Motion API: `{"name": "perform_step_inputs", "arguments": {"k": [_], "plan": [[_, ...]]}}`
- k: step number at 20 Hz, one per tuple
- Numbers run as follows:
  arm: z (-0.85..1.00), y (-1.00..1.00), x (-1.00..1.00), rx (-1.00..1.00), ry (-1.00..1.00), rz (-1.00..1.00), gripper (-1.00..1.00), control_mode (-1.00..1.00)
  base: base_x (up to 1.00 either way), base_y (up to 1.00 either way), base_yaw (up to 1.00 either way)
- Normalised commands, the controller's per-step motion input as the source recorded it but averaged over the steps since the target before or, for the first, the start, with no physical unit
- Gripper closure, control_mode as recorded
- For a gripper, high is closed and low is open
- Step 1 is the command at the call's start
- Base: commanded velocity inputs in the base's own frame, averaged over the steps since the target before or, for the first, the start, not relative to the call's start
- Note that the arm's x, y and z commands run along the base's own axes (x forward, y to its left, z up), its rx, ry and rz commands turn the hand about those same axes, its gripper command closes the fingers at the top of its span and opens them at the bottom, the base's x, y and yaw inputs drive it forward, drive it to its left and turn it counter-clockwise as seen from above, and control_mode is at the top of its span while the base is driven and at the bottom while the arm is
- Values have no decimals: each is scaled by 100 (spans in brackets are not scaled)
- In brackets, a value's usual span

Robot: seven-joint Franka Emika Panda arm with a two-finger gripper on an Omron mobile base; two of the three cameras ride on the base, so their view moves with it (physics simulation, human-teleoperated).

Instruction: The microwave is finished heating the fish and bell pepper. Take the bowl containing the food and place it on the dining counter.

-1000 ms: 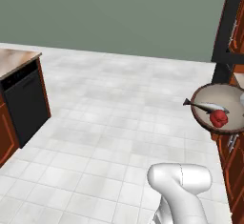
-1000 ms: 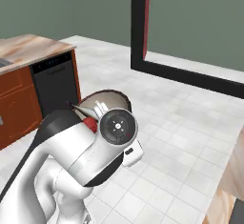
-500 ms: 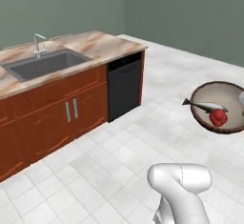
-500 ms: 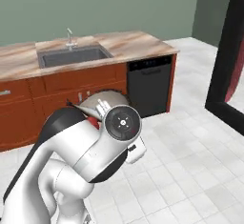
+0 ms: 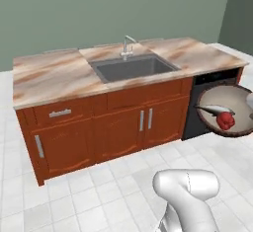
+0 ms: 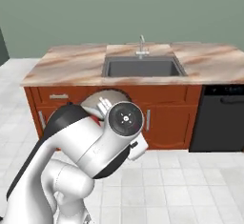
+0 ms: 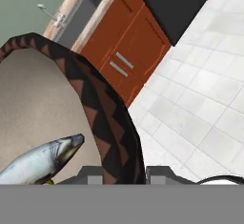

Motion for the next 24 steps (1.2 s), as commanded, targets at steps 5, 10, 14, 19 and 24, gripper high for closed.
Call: {"name": "perform_step_inputs", "arguments": {"k": [5,10,14,19,24], "plan": [[0,0,0,0,0,0,100,100,91,32,56],[0,0,0,0,0,0,100,100,99,63,45],[0,0,0,0,0,0,100,100,67,100,25],[0,0,0,0,0,0,100,100,27,100,11],[0,0,0,0,0,0,100,100,60,100,-9]]}}
